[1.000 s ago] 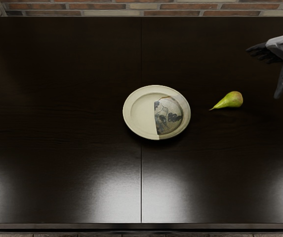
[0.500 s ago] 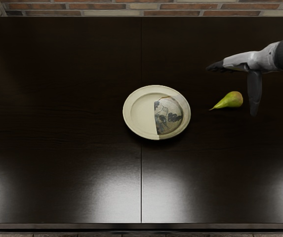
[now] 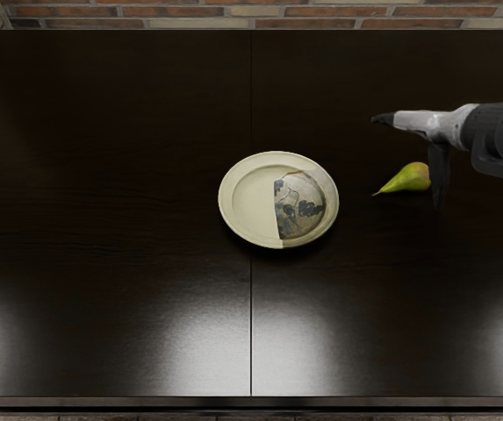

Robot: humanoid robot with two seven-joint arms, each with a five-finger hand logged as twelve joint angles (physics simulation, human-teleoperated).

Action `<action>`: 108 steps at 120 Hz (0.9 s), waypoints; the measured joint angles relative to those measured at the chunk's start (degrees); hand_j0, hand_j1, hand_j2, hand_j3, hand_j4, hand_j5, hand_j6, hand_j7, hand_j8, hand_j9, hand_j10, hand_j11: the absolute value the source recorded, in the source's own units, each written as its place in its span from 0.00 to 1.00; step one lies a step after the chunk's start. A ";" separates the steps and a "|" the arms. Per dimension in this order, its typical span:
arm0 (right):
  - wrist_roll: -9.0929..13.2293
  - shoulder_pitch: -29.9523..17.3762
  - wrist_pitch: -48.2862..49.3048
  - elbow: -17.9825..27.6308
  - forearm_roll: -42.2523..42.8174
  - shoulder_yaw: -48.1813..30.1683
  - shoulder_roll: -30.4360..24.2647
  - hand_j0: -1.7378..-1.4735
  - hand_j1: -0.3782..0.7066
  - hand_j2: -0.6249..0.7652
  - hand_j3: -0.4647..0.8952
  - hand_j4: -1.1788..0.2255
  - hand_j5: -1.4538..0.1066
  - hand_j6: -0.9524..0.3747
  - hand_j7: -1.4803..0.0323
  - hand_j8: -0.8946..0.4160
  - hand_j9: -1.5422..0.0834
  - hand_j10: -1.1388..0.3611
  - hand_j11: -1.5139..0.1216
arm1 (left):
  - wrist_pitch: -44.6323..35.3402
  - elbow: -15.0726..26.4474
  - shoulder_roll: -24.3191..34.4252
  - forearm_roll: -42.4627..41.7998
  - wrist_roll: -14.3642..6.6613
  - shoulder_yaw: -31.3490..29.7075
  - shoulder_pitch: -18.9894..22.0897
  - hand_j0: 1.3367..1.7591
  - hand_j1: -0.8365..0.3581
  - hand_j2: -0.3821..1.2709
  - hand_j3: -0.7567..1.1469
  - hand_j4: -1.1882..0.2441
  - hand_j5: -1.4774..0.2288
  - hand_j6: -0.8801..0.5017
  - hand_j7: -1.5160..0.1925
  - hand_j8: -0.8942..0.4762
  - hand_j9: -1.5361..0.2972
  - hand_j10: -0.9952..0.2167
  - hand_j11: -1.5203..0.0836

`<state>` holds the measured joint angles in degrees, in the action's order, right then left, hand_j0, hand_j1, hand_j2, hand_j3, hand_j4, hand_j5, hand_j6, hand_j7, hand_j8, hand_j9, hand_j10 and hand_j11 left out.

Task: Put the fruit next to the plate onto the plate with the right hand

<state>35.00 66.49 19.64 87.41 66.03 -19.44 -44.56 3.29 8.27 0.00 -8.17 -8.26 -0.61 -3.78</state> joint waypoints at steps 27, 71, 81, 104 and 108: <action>0.00 -1.75 -2.01 -5.86 3.69 0.03 4.92 0.30 0.03 0.45 0.34 0.84 0.93 0.71 0.98 0.68 0.95 0.76 0.93 | 0.00 0.00 0.00 0.00 0.00 0.00 0.00 0.76 0.97 0.23 0.40 0.82 0.85 0.62 0.87 0.64 0.82 0.80 0.93; 0.00 -3.91 -6.10 -13.25 8.93 0.82 10.52 0.30 0.03 0.45 0.34 0.84 0.93 0.71 0.98 0.68 0.95 0.76 0.93 | -0.01 0.00 0.00 0.00 0.00 0.00 0.00 0.76 0.97 0.23 0.40 0.82 0.85 0.62 0.87 0.64 0.82 0.80 0.93; 0.00 -4.47 -7.57 -13.78 9.36 1.01 10.88 0.30 0.03 0.45 0.34 0.84 0.93 0.71 0.98 0.68 0.95 0.76 0.93 | -0.01 0.00 0.00 0.00 0.00 0.00 0.00 0.76 0.97 0.23 0.40 0.82 0.85 0.62 0.87 0.64 0.82 0.80 0.93; 0.00 -5.89 -10.96 -14.20 10.34 1.95 11.07 0.30 0.07 0.45 0.34 0.81 0.90 0.68 0.95 0.65 0.92 0.73 0.89 | -0.01 0.00 0.00 0.00 0.00 0.00 0.00 0.76 0.97 0.23 0.40 0.82 0.85 0.62 0.87 0.64 0.82 0.80 0.93; 0.00 -6.27 -11.68 -14.20 11.05 2.02 11.10 0.30 0.08 0.44 0.34 0.80 0.89 0.68 0.94 0.64 0.91 0.73 0.89 | -0.01 0.00 0.00 0.00 0.00 0.00 0.00 0.76 0.97 0.23 0.40 0.82 0.85 0.62 0.87 0.64 0.82 0.80 0.93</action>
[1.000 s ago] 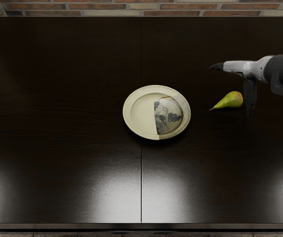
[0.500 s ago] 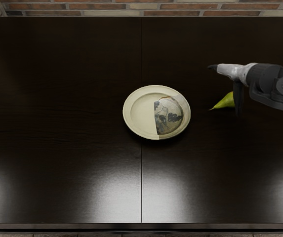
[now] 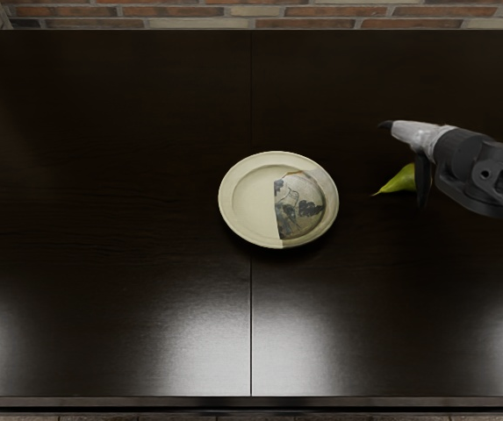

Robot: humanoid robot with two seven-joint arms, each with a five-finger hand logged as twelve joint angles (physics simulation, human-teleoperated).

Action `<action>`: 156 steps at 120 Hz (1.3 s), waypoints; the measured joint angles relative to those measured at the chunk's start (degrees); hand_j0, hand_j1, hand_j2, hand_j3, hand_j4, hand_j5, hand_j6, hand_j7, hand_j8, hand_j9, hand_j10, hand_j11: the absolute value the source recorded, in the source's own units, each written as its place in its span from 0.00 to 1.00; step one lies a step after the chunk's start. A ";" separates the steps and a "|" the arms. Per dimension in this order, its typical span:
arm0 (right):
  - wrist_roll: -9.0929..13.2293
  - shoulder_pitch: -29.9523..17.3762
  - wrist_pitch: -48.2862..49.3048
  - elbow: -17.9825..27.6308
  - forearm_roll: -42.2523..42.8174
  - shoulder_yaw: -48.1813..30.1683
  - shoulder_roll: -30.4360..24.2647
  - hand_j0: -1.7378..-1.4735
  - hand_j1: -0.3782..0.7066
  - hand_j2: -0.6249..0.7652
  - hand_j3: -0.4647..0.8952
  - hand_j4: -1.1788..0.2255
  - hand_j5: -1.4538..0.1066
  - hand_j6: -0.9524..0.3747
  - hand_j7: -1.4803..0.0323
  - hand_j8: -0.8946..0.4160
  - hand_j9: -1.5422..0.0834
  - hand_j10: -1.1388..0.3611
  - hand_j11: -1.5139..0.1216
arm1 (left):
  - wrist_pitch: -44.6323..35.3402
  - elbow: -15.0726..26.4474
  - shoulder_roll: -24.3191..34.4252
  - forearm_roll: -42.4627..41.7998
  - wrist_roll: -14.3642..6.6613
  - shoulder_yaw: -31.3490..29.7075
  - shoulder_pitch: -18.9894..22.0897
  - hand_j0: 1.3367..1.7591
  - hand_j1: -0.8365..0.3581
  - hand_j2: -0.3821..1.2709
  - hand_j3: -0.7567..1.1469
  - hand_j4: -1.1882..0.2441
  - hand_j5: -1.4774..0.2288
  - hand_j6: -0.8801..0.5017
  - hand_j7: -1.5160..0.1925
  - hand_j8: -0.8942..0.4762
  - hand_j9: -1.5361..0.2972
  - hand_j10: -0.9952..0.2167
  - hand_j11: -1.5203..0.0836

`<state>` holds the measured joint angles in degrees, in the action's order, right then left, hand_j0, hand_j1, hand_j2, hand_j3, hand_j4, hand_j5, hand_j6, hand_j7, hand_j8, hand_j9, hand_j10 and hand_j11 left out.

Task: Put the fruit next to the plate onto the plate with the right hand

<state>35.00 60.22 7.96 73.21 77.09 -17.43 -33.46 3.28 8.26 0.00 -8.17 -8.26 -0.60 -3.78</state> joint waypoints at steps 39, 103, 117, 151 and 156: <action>0.00 -2.16 -2.06 -2.49 2.01 0.25 0.12 0.30 0.11 0.44 0.34 0.78 0.87 0.66 0.91 0.62 0.89 0.71 0.87 | 0.01 0.00 0.00 0.00 0.00 0.00 0.00 0.76 0.97 0.23 0.40 0.82 0.85 0.62 0.87 0.64 0.82 0.80 0.93; 0.00 -2.02 -3.01 -5.92 1.91 1.23 2.65 0.30 0.16 0.43 0.34 0.75 0.83 0.62 0.88 0.59 0.85 0.68 0.83 | -0.01 0.00 0.00 0.00 0.00 0.00 0.00 0.76 0.97 0.23 0.40 0.82 0.85 0.62 0.87 0.64 0.82 0.80 0.93; 0.00 -2.07 -4.09 -5.95 1.90 1.28 2.76 0.30 0.16 0.43 0.34 0.75 0.83 0.62 0.87 0.59 0.85 0.68 0.83 | -0.01 0.00 0.00 0.00 0.00 0.00 0.01 0.76 0.97 0.23 0.40 0.82 0.85 0.62 0.87 0.64 0.82 0.80 0.93; 0.00 -2.35 -4.56 -8.06 1.90 1.43 3.92 0.30 0.17 0.43 0.34 0.74 0.82 0.61 0.87 0.58 0.84 0.67 0.82 | -0.01 0.01 0.00 0.00 0.00 0.00 0.00 0.76 0.97 0.23 0.40 0.82 0.85 0.62 0.87 0.64 0.82 0.80 0.93; 0.00 -2.39 -4.58 -8.27 1.90 1.43 4.10 0.30 0.17 0.43 0.34 0.74 0.82 0.61 0.86 0.58 0.84 0.67 0.82 | -0.01 0.00 0.00 0.00 0.00 0.00 0.00 0.76 0.97 0.23 0.40 0.82 0.85 0.62 0.87 0.64 0.82 0.80 0.93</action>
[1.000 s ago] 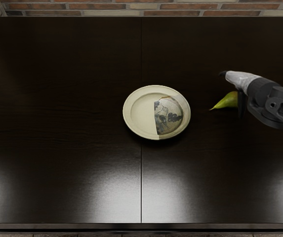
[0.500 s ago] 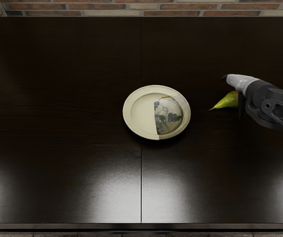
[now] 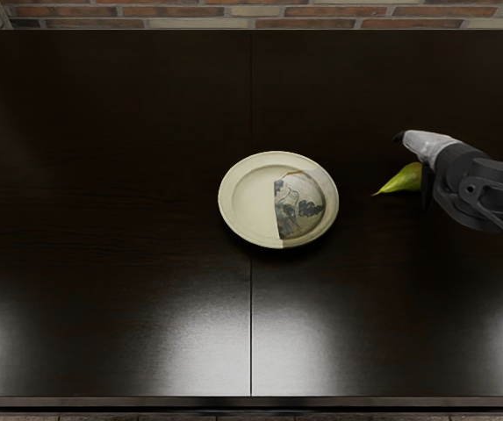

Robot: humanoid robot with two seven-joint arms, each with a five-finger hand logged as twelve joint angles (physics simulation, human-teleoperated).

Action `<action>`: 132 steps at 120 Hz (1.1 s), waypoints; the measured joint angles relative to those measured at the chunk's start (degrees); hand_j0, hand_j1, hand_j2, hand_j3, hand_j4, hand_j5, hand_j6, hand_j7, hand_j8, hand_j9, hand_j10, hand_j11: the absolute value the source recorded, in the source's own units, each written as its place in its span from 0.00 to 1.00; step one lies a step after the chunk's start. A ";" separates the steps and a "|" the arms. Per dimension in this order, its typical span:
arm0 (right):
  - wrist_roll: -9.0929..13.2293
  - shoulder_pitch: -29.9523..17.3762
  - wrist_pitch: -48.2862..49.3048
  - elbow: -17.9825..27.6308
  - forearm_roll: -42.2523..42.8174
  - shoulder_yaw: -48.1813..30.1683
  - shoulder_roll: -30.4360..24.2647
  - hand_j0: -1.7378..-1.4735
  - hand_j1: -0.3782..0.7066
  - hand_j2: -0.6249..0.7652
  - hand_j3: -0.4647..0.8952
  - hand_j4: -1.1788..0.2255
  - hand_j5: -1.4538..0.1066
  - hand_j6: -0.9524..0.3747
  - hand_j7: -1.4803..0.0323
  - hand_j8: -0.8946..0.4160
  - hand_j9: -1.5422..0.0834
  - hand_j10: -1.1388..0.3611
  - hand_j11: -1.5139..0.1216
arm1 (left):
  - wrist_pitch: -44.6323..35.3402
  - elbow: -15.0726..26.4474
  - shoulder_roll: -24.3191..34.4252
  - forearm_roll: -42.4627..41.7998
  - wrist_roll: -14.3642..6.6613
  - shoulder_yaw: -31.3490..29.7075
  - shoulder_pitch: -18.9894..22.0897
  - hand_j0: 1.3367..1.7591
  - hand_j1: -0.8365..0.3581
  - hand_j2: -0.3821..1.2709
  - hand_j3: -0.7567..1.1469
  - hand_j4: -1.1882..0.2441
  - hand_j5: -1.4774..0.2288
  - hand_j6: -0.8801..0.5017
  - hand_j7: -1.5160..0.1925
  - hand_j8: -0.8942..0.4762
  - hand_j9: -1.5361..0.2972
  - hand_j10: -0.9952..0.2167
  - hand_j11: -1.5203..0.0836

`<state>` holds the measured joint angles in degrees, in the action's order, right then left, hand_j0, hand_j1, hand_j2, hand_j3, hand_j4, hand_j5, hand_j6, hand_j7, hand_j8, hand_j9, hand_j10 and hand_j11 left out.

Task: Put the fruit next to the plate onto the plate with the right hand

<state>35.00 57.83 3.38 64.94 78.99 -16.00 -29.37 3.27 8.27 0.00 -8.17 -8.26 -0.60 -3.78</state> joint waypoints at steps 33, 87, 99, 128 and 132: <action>0.00 -0.22 -0.11 -0.16 -0.03 -0.06 0.37 0.30 0.23 0.43 0.34 0.71 0.78 0.58 0.82 0.54 0.80 0.64 0.78 | 0.00 0.00 0.00 0.00 0.00 0.00 0.00 0.76 0.97 0.23 0.40 0.82 0.85 0.62 0.87 0.64 0.82 0.80 0.93; 0.00 -0.62 -1.35 0.01 0.00 0.03 0.73 0.30 0.30 0.42 0.34 0.66 0.72 0.52 0.76 0.49 0.75 0.59 0.73 | 0.01 0.00 0.00 0.00 0.00 0.01 0.00 0.76 0.97 0.23 0.40 0.82 0.85 0.62 0.87 0.64 0.82 0.80 0.93; 0.00 -0.94 -2.57 0.01 0.20 0.71 0.72 0.30 0.31 0.41 0.34 0.65 0.72 0.52 0.76 0.48 0.74 0.59 0.72 | 0.01 0.00 0.00 0.00 0.00 0.00 0.00 0.76 0.97 0.23 0.40 0.82 0.85 0.62 0.87 0.64 0.82 0.80 0.93; 0.00 -1.08 -6.94 -0.04 0.35 3.75 0.72 0.30 0.32 0.41 0.34 0.65 0.71 0.51 0.75 0.48 0.74 0.58 0.71 | 0.01 0.00 0.00 0.00 0.00 0.00 0.00 0.76 0.97 0.23 0.40 0.82 0.85 0.62 0.87 0.64 0.82 0.80 0.93; 0.00 -1.08 -7.14 -0.08 0.35 3.90 0.72 0.30 0.32 0.41 0.34 0.65 0.71 0.51 0.75 0.48 0.74 0.58 0.71 | 0.01 0.00 0.00 0.00 0.00 0.00 0.00 0.76 0.97 0.23 0.40 0.82 0.85 0.62 0.87 0.64 0.82 0.80 0.93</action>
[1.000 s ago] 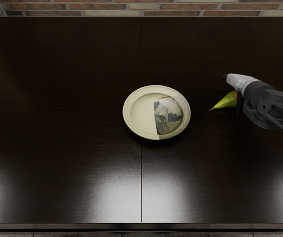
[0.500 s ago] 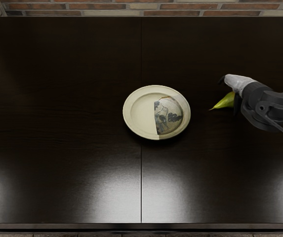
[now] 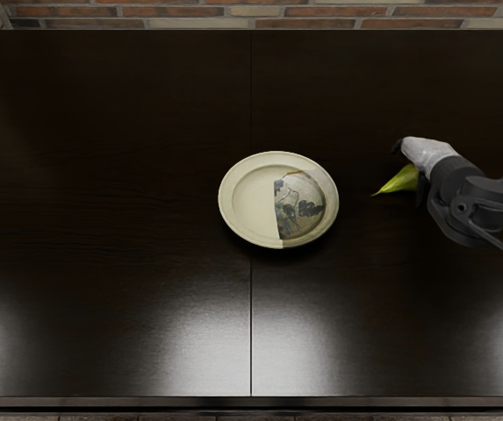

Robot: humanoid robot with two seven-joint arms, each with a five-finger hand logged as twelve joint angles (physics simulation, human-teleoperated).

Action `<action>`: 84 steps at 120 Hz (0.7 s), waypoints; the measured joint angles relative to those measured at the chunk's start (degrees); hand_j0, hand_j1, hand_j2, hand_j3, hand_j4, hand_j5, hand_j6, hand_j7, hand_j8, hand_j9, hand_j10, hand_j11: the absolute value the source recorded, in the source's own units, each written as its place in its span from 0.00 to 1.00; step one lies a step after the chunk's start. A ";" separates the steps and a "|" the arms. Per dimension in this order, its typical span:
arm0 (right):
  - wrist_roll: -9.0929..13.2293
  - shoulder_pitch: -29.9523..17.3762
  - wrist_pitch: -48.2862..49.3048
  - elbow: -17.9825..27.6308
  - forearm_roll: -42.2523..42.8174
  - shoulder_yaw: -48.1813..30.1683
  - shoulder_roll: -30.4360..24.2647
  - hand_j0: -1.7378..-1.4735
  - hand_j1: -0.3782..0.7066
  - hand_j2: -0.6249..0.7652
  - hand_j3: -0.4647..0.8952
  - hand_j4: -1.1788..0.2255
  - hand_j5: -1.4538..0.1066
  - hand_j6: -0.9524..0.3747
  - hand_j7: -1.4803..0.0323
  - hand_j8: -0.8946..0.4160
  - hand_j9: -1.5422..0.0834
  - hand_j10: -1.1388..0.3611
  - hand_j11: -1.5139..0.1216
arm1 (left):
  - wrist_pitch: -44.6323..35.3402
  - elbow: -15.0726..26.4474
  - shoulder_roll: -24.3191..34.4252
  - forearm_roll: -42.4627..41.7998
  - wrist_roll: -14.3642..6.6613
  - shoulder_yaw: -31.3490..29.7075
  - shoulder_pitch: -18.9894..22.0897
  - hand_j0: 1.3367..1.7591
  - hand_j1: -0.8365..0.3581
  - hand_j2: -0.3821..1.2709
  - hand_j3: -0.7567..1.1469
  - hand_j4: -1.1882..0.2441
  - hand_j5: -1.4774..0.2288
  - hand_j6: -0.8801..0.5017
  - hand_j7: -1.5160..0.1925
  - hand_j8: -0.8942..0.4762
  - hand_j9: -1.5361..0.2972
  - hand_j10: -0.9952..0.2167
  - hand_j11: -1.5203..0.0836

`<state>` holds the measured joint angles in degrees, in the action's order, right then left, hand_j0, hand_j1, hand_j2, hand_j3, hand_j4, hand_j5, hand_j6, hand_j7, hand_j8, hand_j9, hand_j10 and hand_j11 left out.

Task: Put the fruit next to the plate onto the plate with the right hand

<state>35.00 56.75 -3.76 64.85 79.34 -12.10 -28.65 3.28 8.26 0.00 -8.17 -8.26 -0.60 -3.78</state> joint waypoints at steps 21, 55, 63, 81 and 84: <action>0.00 0.05 -0.44 -0.34 0.00 0.33 0.00 0.30 0.33 0.41 0.34 0.64 0.70 0.51 0.74 0.47 0.73 0.57 0.71 | -0.01 0.00 0.00 0.00 0.00 0.00 0.00 0.76 0.97 0.23 0.40 0.82 0.85 0.62 0.87 0.64 0.82 0.80 0.93; 0.00 -0.03 -3.24 -0.48 0.03 1.15 0.71 0.30 0.34 0.41 0.34 0.63 0.69 0.50 0.73 0.46 0.72 0.57 0.70 | 0.00 0.00 0.00 0.00 0.00 0.00 0.00 0.76 0.97 0.23 0.40 0.82 0.85 0.62 0.87 0.64 0.82 0.80 0.93; 0.00 -0.02 -3.50 -0.50 0.01 1.21 1.00 0.30 0.34 0.41 0.34 0.63 0.69 0.50 0.73 0.46 0.72 0.57 0.70 | -0.02 0.00 0.00 0.00 0.00 0.00 0.00 0.76 0.97 0.23 0.40 0.82 0.85 0.62 0.87 0.64 0.82 0.80 0.93; 0.00 -0.04 -3.75 -0.51 0.00 1.27 1.24 0.30 0.34 0.41 0.34 0.63 0.69 0.50 0.73 0.46 0.72 0.57 0.70 | -0.03 0.01 0.00 0.00 0.00 0.00 0.00 0.76 0.97 0.23 0.40 0.82 0.85 0.62 0.87 0.64 0.82 0.80 0.93; 0.00 -0.05 -3.83 -0.51 0.00 1.27 1.25 0.30 0.34 0.41 0.34 0.63 0.69 0.50 0.73 0.46 0.72 0.57 0.70 | -0.02 0.01 0.00 0.00 0.00 0.00 0.00 0.76 0.97 0.23 0.40 0.82 0.85 0.62 0.87 0.64 0.82 0.80 0.93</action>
<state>35.00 56.70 -7.60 64.34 79.34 -10.82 -27.39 3.27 8.27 0.00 -8.17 -8.26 -0.60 -3.78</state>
